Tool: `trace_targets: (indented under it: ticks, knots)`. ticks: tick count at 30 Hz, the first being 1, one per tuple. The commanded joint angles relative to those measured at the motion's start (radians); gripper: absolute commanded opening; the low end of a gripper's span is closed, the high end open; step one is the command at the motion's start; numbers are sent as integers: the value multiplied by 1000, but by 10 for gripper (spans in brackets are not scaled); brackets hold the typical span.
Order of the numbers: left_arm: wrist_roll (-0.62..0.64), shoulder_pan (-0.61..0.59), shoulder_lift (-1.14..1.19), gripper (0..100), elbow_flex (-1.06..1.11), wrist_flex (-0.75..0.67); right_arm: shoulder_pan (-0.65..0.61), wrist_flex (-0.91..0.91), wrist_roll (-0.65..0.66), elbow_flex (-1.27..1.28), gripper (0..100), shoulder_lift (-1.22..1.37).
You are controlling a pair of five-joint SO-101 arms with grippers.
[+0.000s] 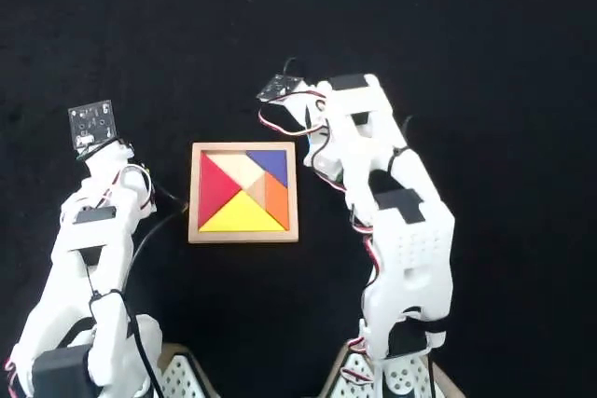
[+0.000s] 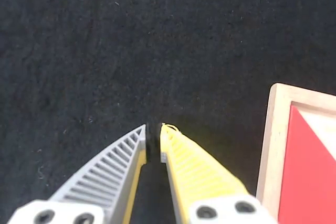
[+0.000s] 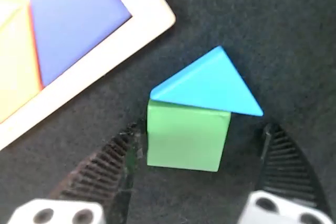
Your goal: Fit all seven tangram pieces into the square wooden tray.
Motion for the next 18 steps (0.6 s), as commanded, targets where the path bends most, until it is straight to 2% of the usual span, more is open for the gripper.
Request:
trace_targets:
  ticks: [1,14,18]
  knots:
    - [-8,5,-3,64,-61,-17,-5,0,6,-48,346,5]
    - [-8,7,-2,64,-61,-17,-38,-5,3,-47,346,8]
    - [-9,7,0,64,-61,-17,-38,-18,-51,-50,346,8]
